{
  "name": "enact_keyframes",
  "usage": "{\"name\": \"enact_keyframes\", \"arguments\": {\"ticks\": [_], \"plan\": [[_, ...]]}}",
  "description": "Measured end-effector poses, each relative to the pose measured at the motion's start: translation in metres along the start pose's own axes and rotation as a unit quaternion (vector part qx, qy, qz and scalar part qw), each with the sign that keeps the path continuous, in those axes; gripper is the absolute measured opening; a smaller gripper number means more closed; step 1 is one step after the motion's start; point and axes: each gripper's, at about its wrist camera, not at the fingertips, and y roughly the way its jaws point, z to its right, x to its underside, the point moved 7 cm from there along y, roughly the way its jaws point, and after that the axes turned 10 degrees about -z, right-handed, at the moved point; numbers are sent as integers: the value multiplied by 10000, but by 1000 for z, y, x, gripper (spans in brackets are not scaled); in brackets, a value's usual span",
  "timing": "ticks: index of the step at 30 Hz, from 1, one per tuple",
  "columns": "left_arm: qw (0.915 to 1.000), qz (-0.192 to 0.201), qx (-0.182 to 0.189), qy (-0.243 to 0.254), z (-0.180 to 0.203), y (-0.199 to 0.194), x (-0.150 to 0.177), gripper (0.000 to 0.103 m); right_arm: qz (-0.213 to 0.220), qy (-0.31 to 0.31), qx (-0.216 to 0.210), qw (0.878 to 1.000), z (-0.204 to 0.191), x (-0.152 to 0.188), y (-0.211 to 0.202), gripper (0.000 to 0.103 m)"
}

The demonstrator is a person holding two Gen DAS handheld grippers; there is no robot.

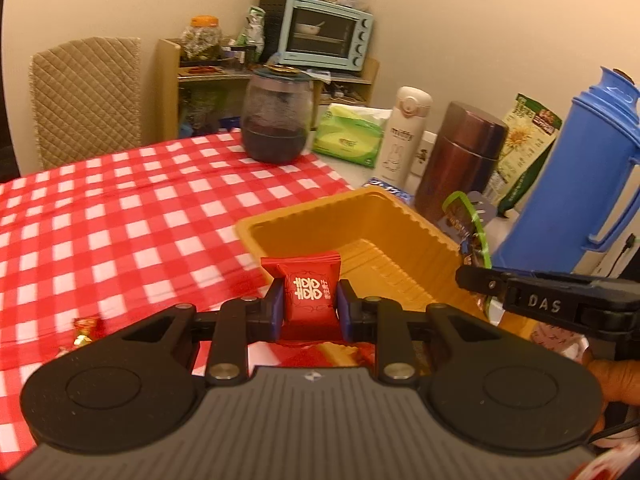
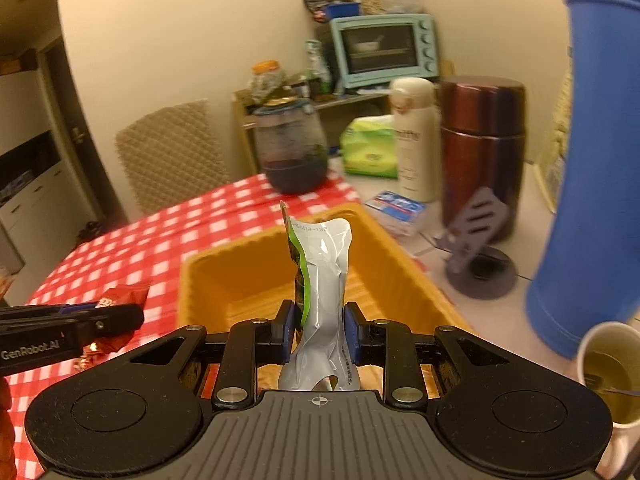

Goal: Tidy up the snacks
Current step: 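Carry red pack in left tool and white-green wrapper in right into tray, open both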

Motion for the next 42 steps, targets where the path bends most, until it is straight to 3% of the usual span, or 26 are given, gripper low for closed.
{"name": "enact_keyframes", "arguments": {"ticks": [15, 17, 27, 35, 39, 41, 42], "plan": [[9991, -43, 396, 134, 32, 21, -1, 25, -111, 211, 69, 9997, 13, 2, 7, 26], [9986, -40, 497, 154, 34, 22, 0, 34, -123, 254, 64, 9996, 15, 2, 8, 27], [9999, -91, 70, -17, 7, 18, 2, 34, -162, 260, -57, 9995, 11, 3, 9, 26], [10000, -29, -32, -17, 0, 9, 2, 34, -183, 98, -201, 9996, -3, 5, 9, 27], [10000, -43, -47, -46, -3, 8, 3, 34, -248, 223, -493, 9982, -5, 6, 13, 27], [9999, -47, -70, -77, -6, 8, 4, 35, -383, 387, -630, 9965, -5, 8, 18, 38], [9999, -49, -87, -97, -8, 7, 4, 37, -393, 468, -624, 9962, -3, 9, 19, 58]]}}
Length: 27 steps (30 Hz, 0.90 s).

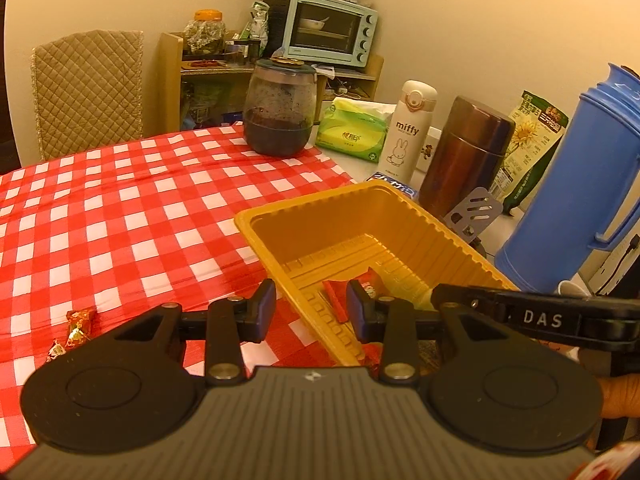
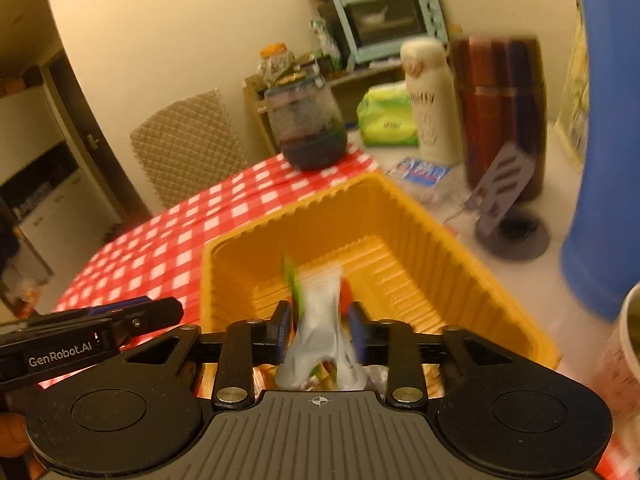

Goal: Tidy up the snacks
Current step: 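Carry red pack in left tool and white-green wrapper in right into tray, open both, then move both open tools back over the remaining candies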

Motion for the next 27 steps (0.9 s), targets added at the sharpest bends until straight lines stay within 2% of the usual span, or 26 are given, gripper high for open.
{"name": "enact_keyframes", "arguments": {"ticks": [1, 12, 27], "plan": [[10000, 2, -16, -22, -2, 0, 0, 39, 60, 56, 12, 10000, 2, -1, -2, 70], [9998, -5, -148, -150, -19, -6, 3, 41, 286, 14, 197, 9994, 0, -5, -10, 71], [9986, 98, -412, -312, -53, -25, 7, 43, 500, -520, 245, 9971, -27, -5, -12, 71]]}}
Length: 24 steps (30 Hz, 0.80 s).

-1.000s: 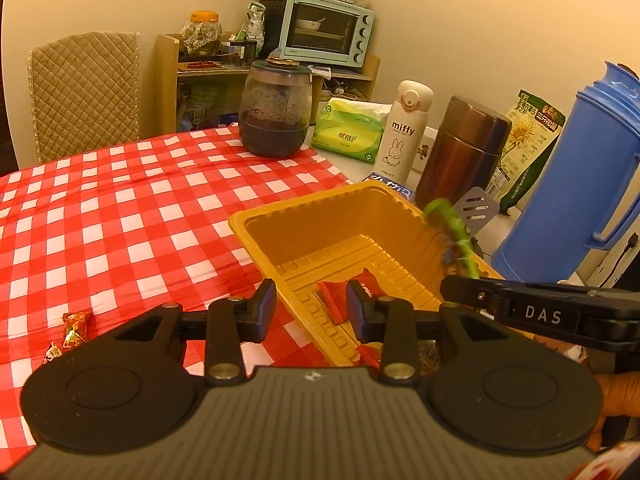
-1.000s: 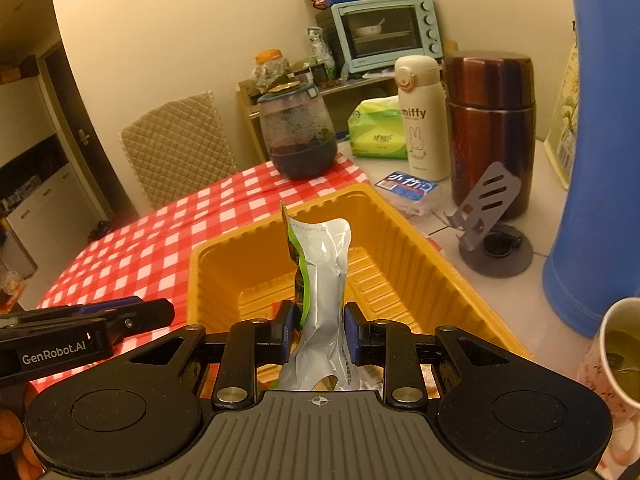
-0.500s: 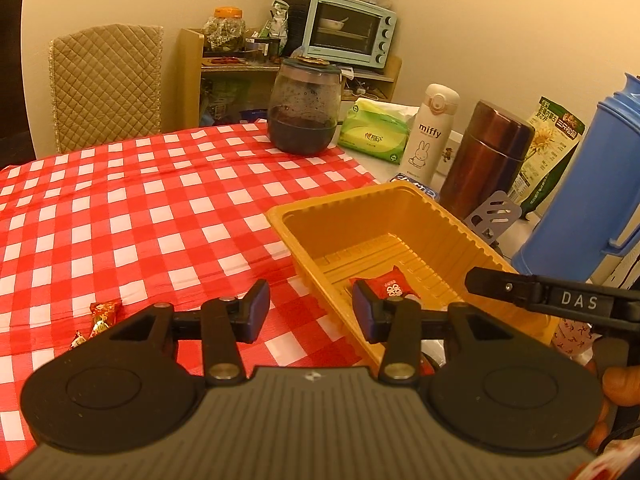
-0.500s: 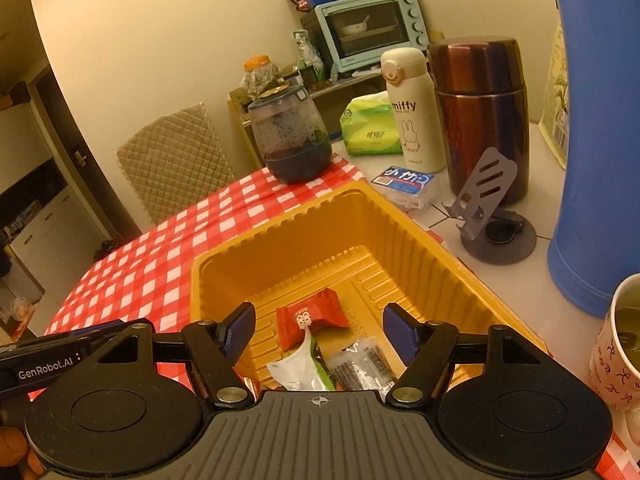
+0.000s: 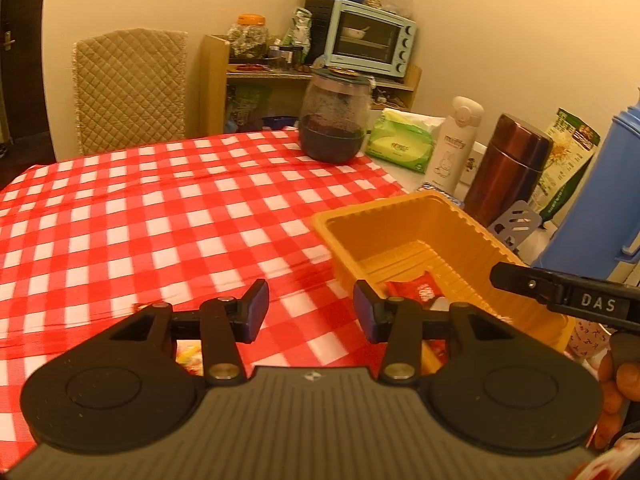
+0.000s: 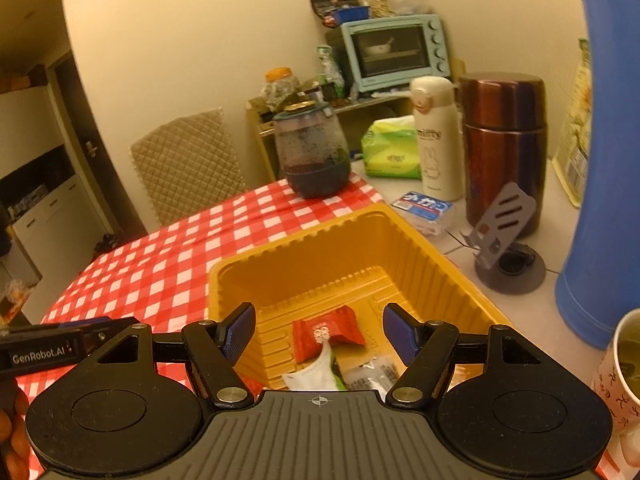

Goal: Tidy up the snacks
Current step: 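Move both open tools back over the remaining candies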

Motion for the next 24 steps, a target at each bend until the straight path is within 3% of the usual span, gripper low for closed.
{"name": "enact_keyframes", "arguments": {"ticks": [15, 24], "plan": [[9968, 141, -602, -515, -86, -35, 12, 45, -1, -517, -252, 9983, -53, 3, 9, 71], [9932, 81, -931, -695, -127, -47, 29, 45, -58, -1290, -516, 9903, -113, 13, 22, 71]]}}
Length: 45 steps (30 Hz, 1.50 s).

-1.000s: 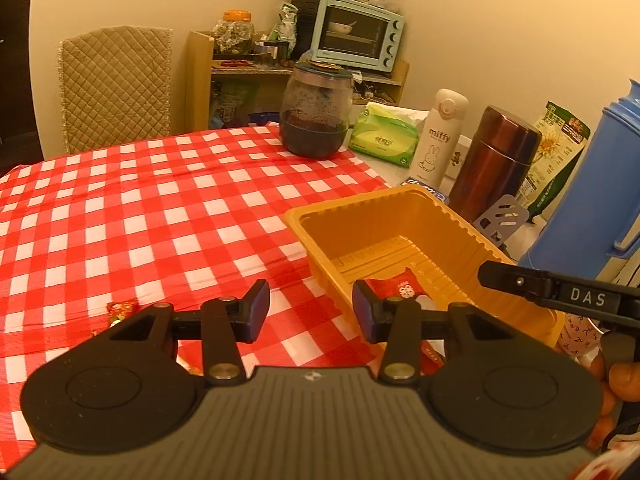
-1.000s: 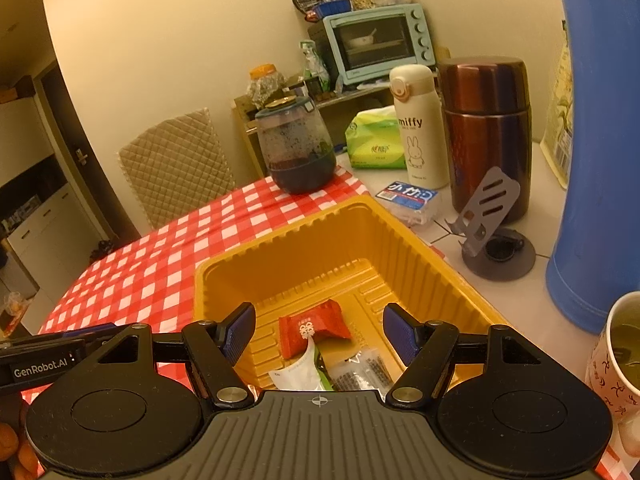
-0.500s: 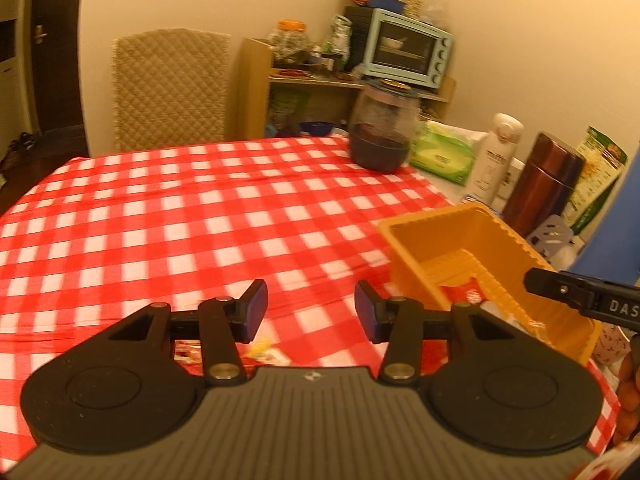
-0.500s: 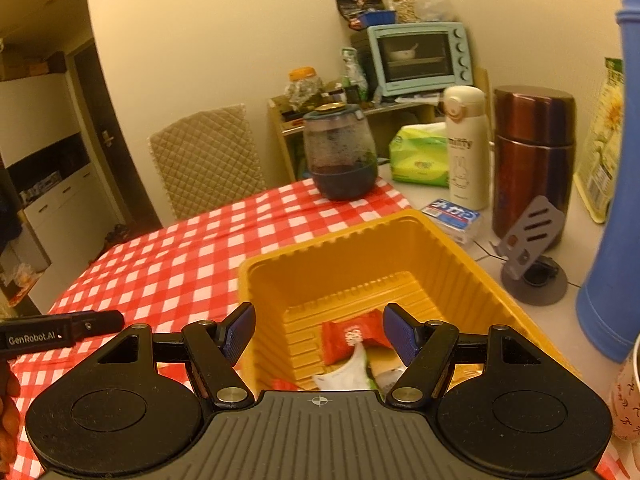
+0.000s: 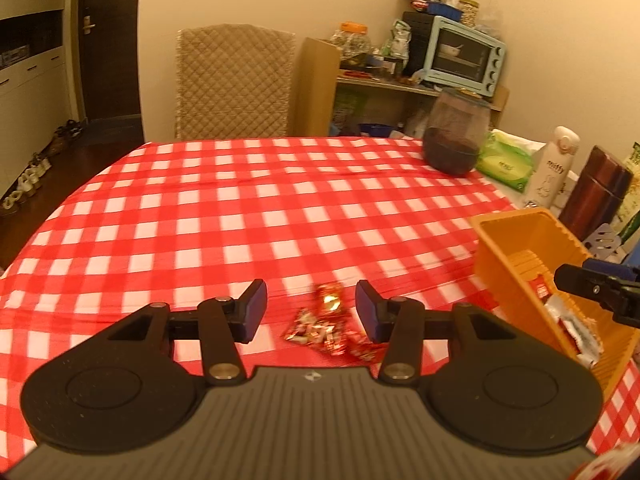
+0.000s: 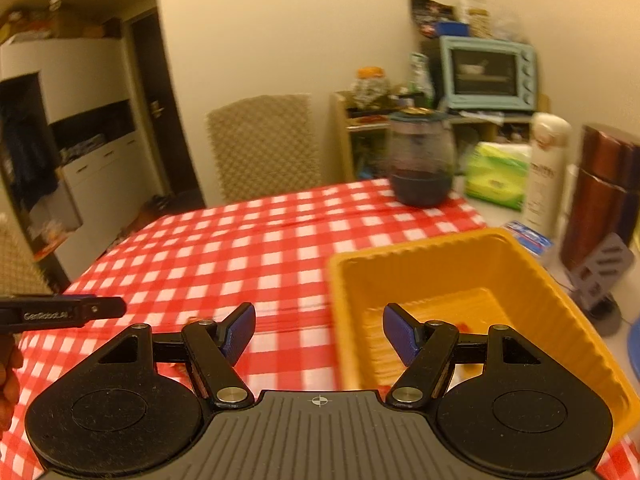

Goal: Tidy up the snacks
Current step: 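Move both open tools back over the remaining candies, then grasp yellow-green candy with right tool while left grasps red wrapped candy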

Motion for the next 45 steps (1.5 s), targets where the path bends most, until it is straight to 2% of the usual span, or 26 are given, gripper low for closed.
{"name": "enact_keyframes", "arguments": {"ticks": [8, 17, 23, 27, 32, 37, 41, 45], "plan": [[9996, -144, -213, 85, -22, 3, 13, 47, -305, -640, -267, 9971, -44, 5, 33, 70], [9992, -307, -272, -2, -42, 12, 20, 48, -901, -930, -489, 9904, -57, 16, 81, 70], [9991, -377, -214, 34, -42, 20, 19, 49, -1080, -1105, -706, 9855, -60, 18, 108, 69], [9987, -465, -189, 69, -41, 27, 21, 49, -1288, -1183, -676, 9823, -59, 24, 124, 54], [9984, -546, -151, 49, -41, 35, 23, 49, -1396, -1164, -662, 9811, -55, 26, 137, 52], [9982, -586, -105, 40, -39, 38, 25, 49, -1648, -1402, -853, 9726, -68, 37, 152, 52], [9980, -634, -49, 6, -38, 40, 27, 49, -1614, -1558, -925, 9701, -75, 40, 153, 49], [9975, -700, 22, 58, -32, 43, 32, 49, -1563, -1730, -869, 9686, -81, 41, 155, 30]]}}
